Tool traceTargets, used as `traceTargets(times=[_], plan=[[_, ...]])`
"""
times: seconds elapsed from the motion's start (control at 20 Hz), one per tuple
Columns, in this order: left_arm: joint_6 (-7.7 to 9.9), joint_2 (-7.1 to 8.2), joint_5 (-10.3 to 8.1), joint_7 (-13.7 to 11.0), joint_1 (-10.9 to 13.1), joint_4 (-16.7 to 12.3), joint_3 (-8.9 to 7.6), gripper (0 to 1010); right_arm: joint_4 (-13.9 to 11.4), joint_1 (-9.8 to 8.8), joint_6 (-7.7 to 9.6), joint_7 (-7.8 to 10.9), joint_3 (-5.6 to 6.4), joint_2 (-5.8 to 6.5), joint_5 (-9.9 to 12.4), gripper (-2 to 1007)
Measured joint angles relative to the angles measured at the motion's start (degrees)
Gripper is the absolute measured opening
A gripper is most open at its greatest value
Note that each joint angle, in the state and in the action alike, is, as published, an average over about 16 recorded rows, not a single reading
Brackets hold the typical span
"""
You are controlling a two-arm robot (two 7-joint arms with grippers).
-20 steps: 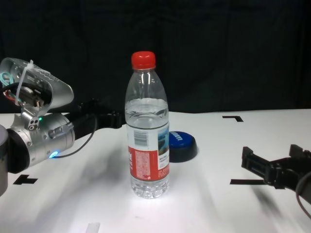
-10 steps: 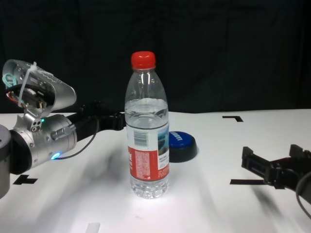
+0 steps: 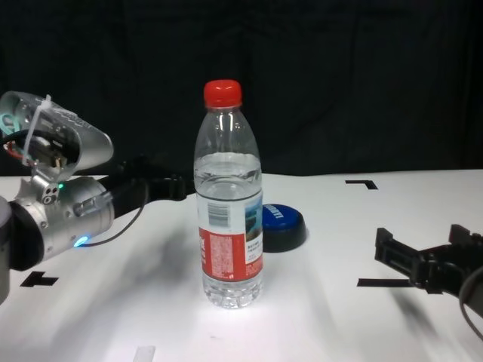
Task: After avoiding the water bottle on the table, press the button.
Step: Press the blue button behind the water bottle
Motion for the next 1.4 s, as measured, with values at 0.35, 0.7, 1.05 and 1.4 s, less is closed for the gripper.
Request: traceTargets(times=[0.35,0.7,1.05,1.4], plan=[[1.73,1.02,0.07,1.63,2.43,-3.69,-1.34,1003,0.00,0.00,0.00,0.00,0.00,0.00,0.00,1003],[4.02,2.27,0.12,3.34,6.29,-9.21,-3.16,1003,0.00,0.00,0.00,0.00,0.00,0.00,0.00,1003],[6.07,3.33,0.23,5.07,10.99,-15.44,-5.25,1003,0.00,0.00,0.00,0.00,0.00,0.00,0.00,1003],[7.79,3.92,0.68,6.82,15.68,-21.40,-7.37,1003,0.00,0.00,0.00,0.00,0.00,0.00,0.00,1003]])
